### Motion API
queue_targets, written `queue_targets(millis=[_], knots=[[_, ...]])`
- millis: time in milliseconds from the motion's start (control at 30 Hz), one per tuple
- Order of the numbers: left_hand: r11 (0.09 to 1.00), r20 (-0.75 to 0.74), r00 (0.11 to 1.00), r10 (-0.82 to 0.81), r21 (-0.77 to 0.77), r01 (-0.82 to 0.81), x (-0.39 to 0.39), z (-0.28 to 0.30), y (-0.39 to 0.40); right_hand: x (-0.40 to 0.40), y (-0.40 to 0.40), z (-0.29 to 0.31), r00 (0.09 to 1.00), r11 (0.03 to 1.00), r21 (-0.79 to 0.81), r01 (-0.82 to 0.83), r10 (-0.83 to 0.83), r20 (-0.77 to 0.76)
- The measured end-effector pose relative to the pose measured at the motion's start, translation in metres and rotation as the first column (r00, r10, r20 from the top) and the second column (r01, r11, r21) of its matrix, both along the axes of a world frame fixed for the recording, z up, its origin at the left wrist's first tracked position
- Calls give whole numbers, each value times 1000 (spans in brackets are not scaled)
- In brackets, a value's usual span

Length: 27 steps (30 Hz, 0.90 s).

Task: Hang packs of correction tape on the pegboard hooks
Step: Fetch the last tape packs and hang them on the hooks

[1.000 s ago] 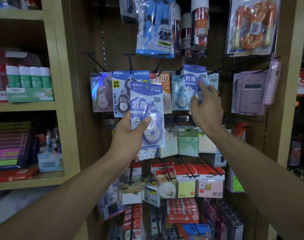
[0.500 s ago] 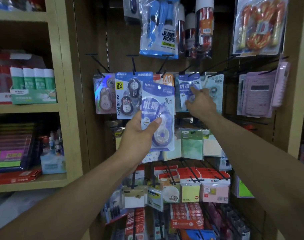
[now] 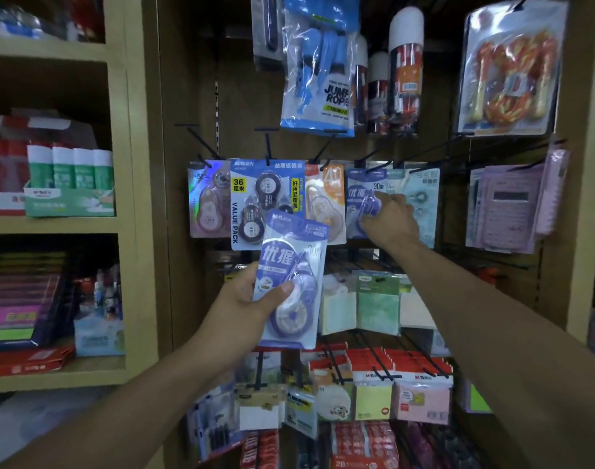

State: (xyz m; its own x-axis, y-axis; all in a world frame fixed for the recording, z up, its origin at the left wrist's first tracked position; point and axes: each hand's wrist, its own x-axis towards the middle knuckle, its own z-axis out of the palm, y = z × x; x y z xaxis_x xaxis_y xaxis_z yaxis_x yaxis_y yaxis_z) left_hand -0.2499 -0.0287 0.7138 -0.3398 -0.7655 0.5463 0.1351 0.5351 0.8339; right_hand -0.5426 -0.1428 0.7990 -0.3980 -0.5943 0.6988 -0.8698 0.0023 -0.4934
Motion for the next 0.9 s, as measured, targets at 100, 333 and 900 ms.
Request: queue_targets(millis=[100, 333, 900], knots=[[1000, -55, 998, 14, -9, -15, -11, -3, -6, 13, 31, -13, 995, 976, -194, -98, 103, 15], [991, -239, 970, 36, 134, -4, -54, 0, -11, 69, 128, -89, 902, 832, -375, -408, 431, -25], [888, -397, 892, -218, 299, 350, -101, 14, 2, 53, 158, -129, 913, 867, -366, -337, 205, -354]])
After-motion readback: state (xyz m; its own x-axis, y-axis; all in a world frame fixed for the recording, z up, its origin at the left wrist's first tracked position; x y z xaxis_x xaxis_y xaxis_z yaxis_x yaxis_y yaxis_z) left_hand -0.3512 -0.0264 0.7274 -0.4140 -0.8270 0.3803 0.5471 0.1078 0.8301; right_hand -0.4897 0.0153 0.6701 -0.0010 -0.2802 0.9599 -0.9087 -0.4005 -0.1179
